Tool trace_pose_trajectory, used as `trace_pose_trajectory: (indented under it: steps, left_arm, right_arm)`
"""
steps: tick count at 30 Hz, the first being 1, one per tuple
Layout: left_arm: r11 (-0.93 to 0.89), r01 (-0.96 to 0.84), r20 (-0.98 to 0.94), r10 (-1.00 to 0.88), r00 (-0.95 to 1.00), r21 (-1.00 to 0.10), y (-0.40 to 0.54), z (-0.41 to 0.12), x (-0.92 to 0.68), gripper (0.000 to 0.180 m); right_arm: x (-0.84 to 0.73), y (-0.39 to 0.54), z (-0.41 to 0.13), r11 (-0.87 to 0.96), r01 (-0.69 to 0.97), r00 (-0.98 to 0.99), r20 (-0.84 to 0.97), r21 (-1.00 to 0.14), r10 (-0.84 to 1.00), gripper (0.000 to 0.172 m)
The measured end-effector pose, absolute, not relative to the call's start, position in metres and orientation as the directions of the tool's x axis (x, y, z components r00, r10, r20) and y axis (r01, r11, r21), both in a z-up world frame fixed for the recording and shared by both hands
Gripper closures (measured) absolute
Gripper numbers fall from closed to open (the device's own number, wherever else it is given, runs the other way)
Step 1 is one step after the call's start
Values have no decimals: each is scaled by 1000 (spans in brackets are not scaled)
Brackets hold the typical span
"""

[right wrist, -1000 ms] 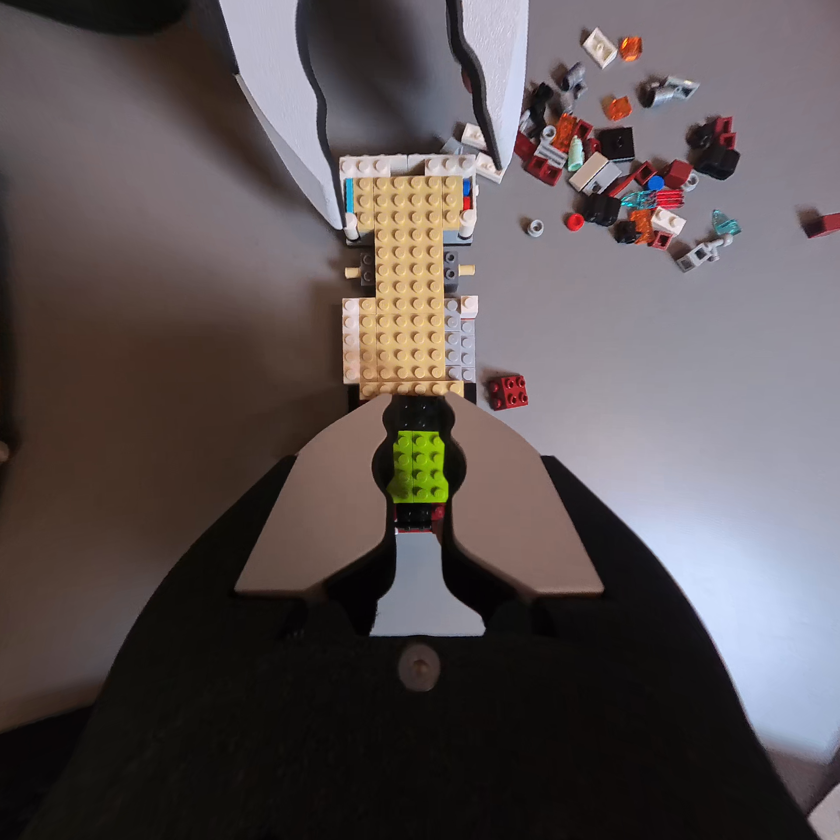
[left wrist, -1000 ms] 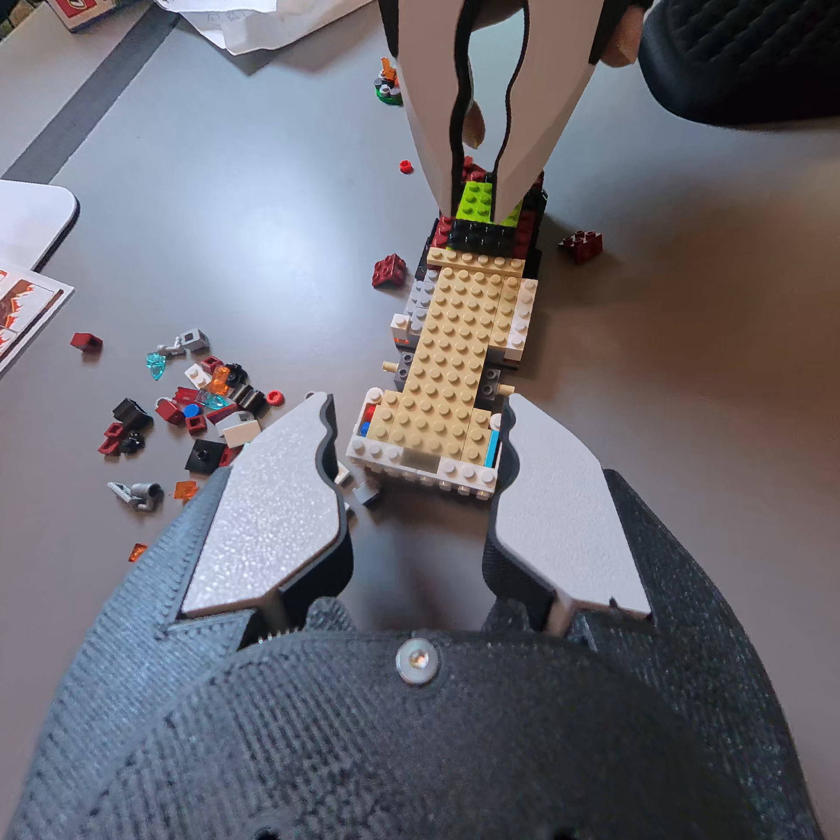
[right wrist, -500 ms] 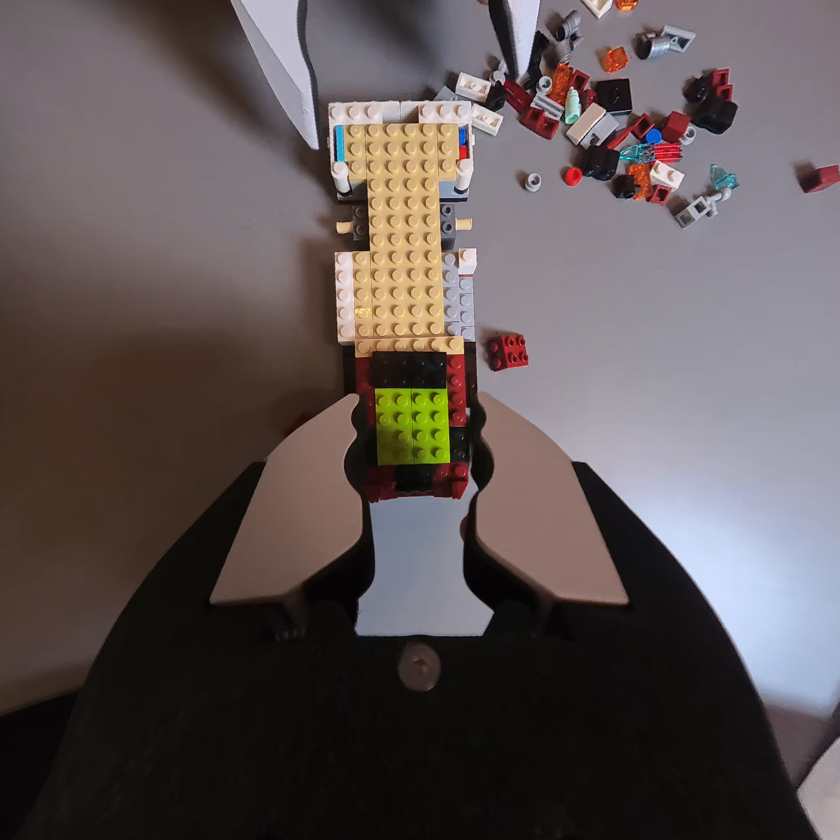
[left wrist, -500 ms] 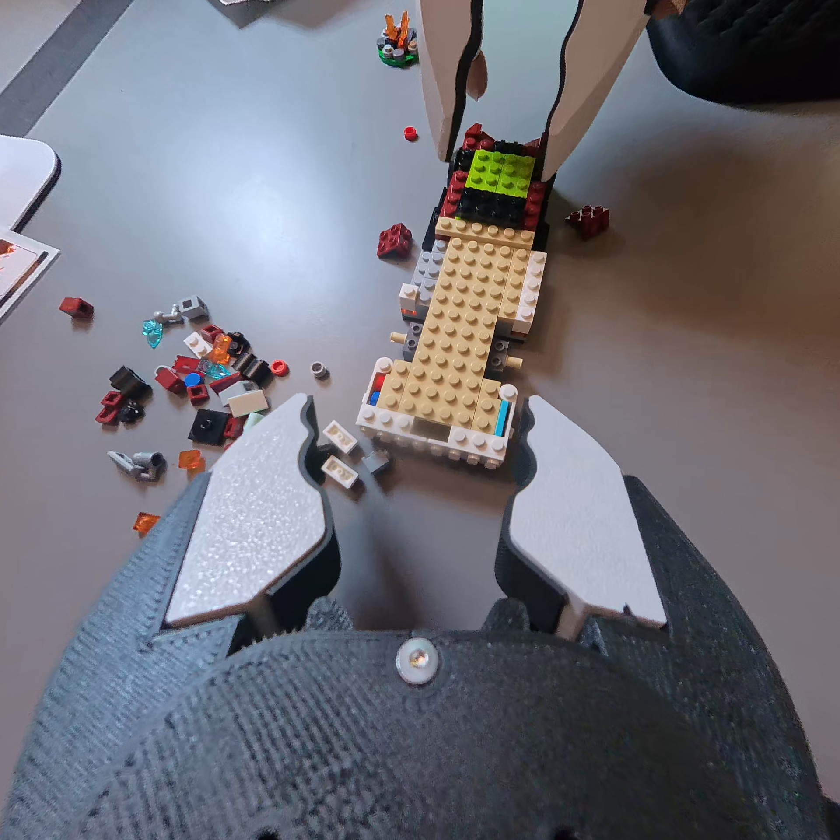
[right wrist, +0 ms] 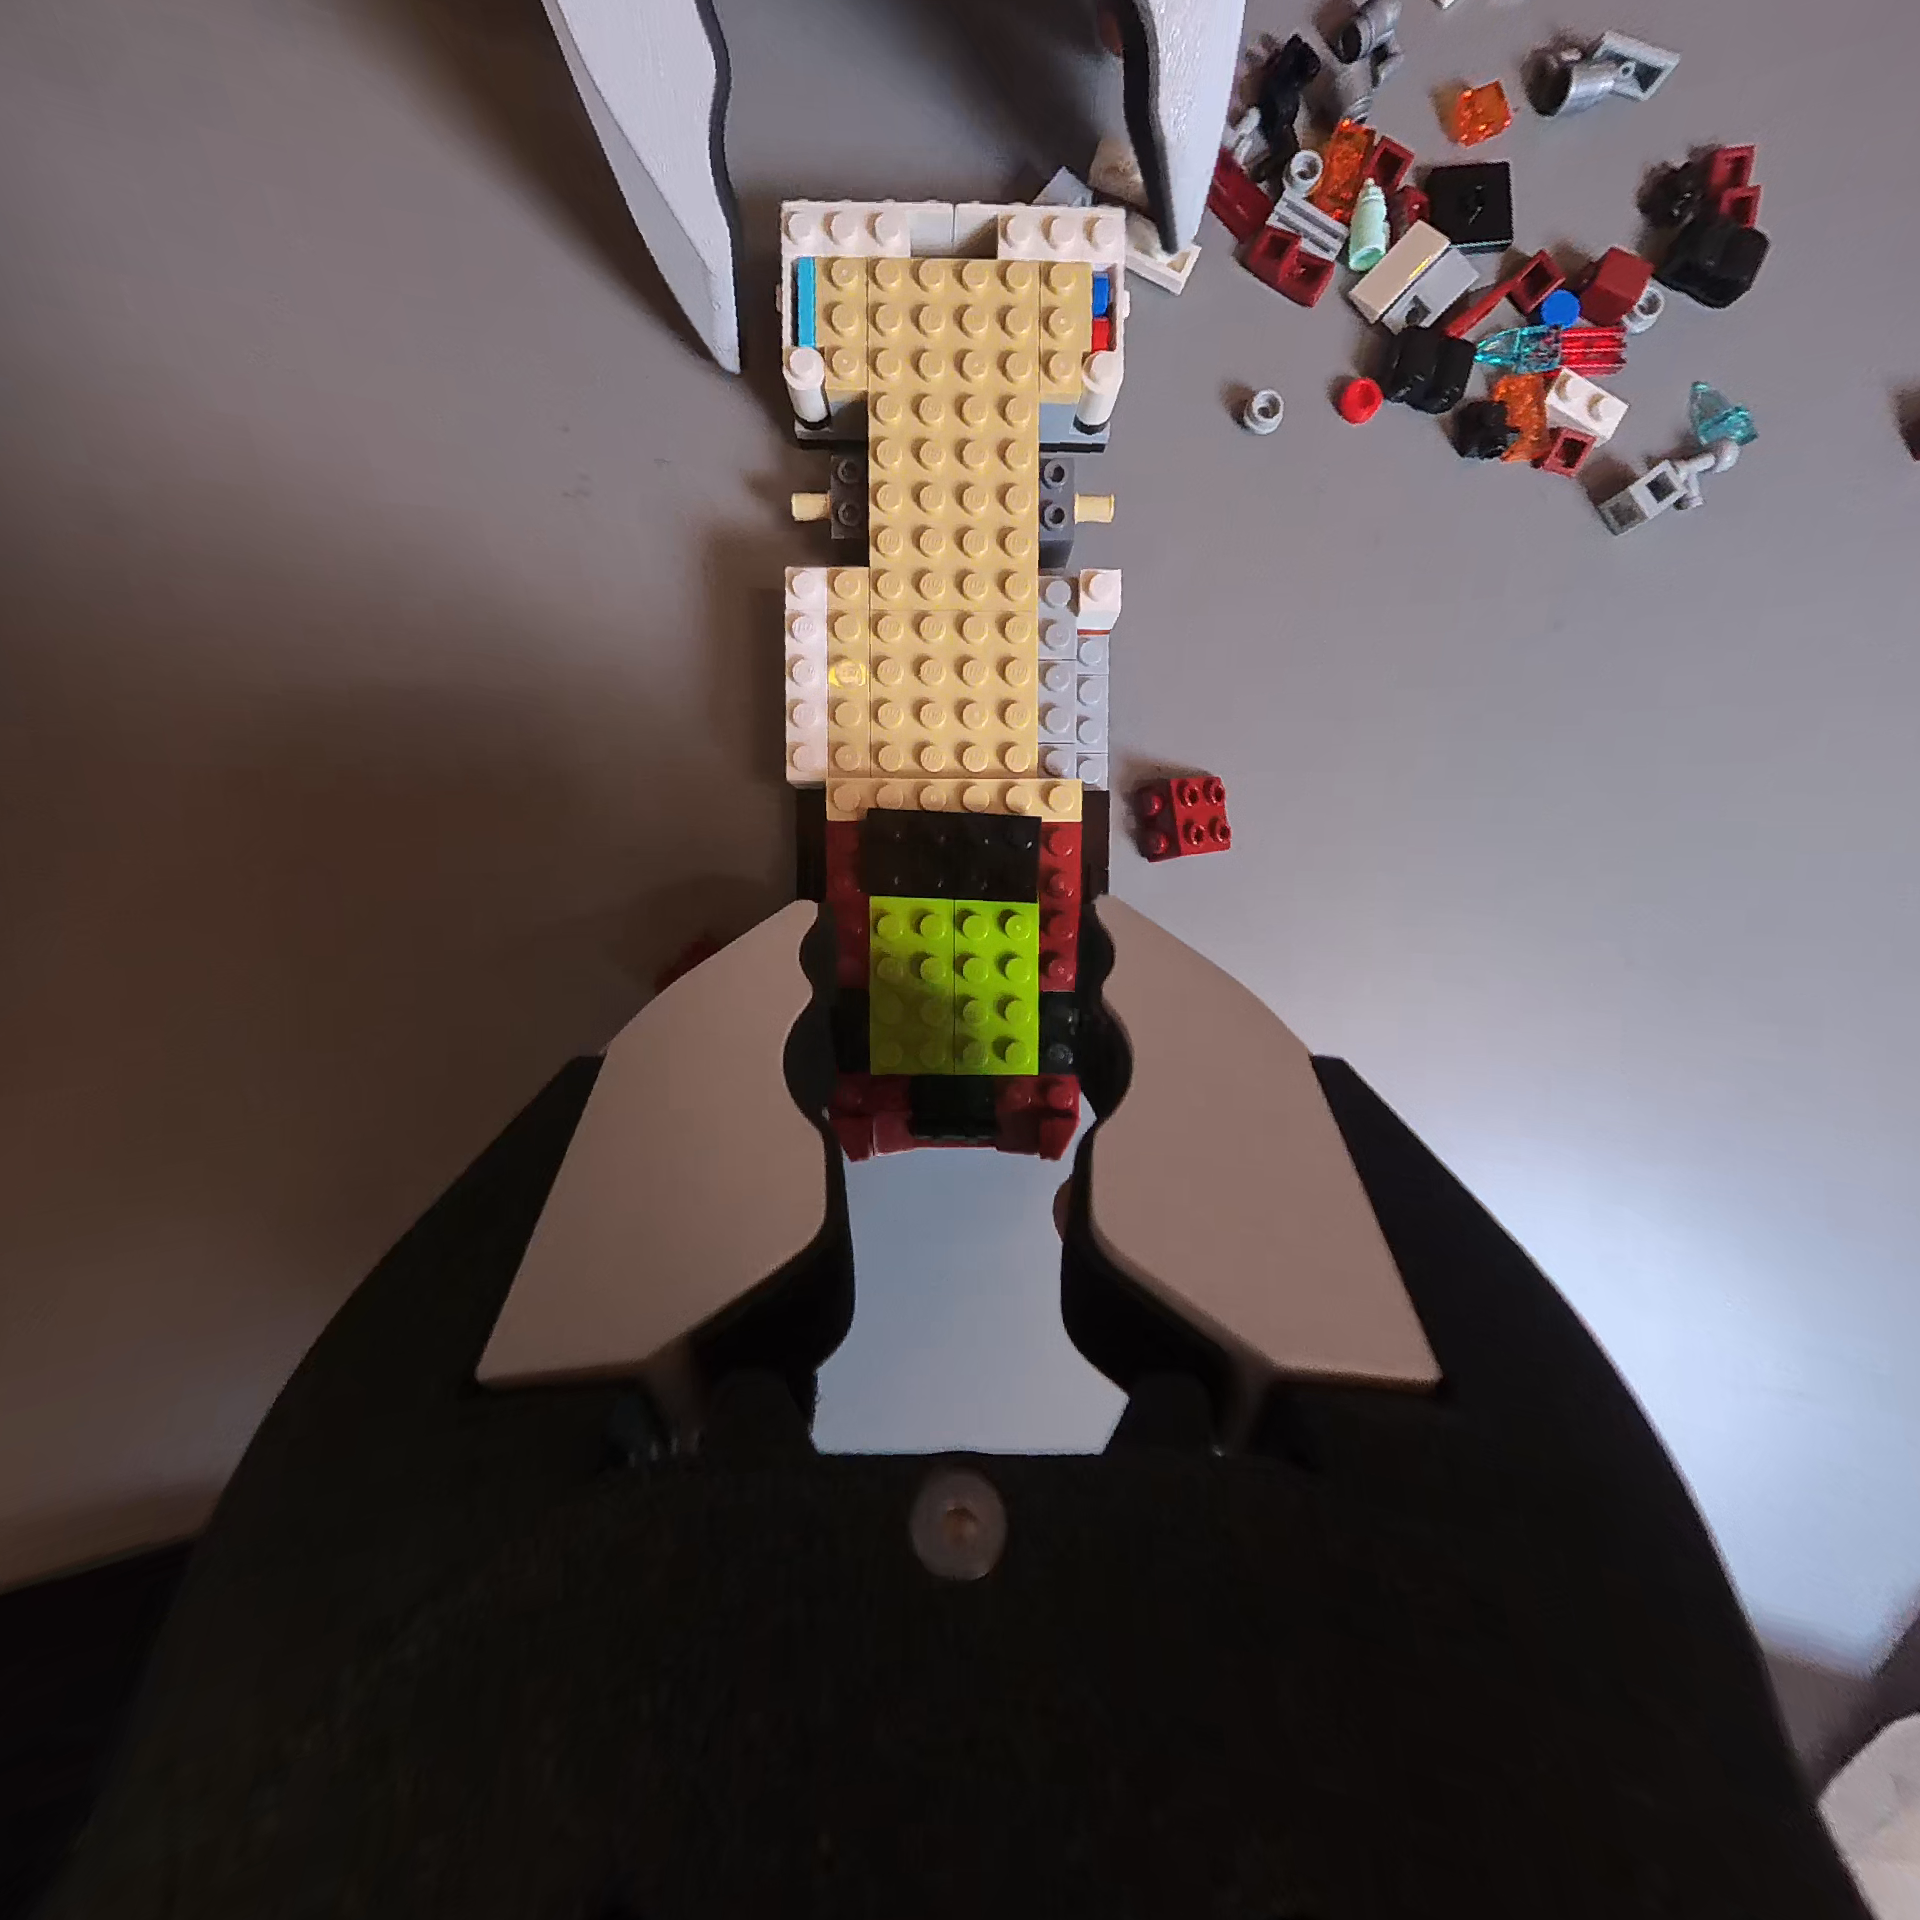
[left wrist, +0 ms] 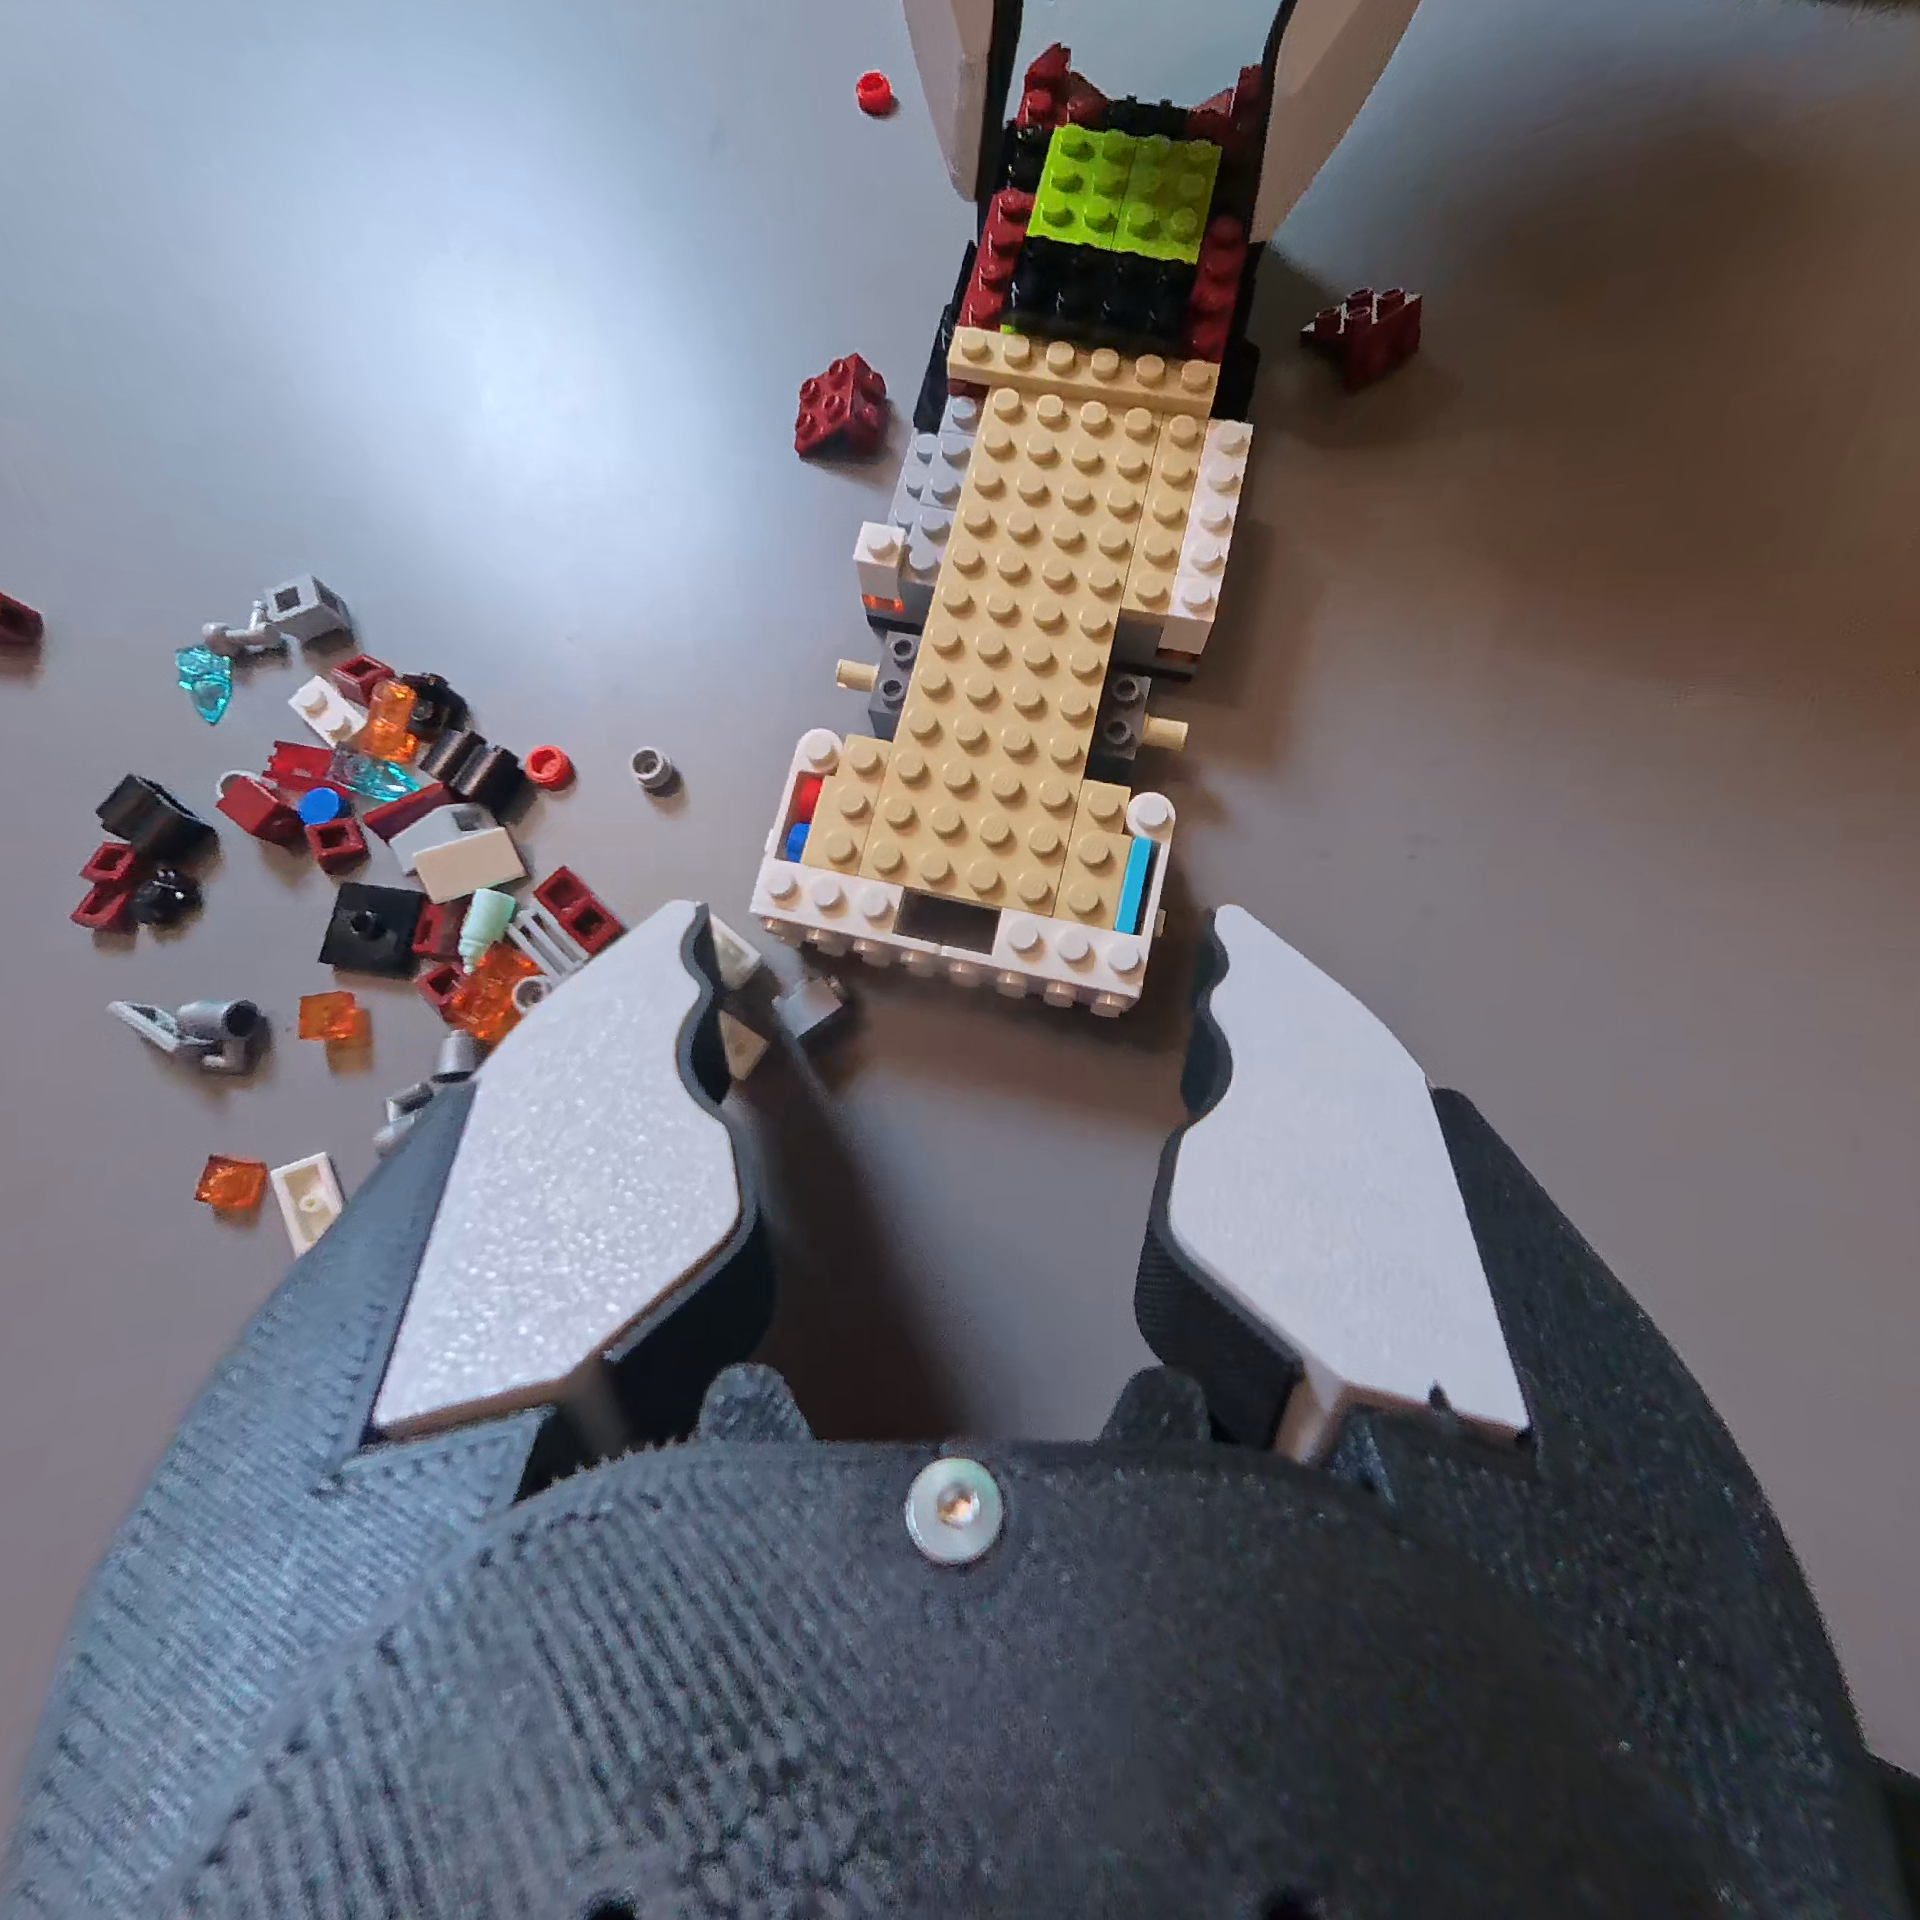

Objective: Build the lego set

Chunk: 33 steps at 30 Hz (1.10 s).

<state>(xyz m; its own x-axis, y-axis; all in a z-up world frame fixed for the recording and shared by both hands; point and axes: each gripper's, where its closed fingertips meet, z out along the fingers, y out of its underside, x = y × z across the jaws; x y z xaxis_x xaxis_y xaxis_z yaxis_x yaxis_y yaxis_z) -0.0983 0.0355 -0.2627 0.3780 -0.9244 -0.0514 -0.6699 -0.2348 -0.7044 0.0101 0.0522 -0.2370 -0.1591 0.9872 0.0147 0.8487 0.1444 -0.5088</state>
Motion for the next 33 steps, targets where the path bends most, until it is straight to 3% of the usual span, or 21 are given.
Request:
trace_pose_trajectory:
  steps: [15, 33]
  left_arm:
    - [-227, -667, -48, -928, 368, -710, 34, -263, -97, 102]
    - [-228, -662, -50, -926, 374, -714, 34, -263, -97, 106]
  right_arm:
    - [5, 50, -241, 151, 856, -167, 10, -494, 986, 139]
    - [6, 56, -230, 147, 839, -154, 29, -524, 988, 140]
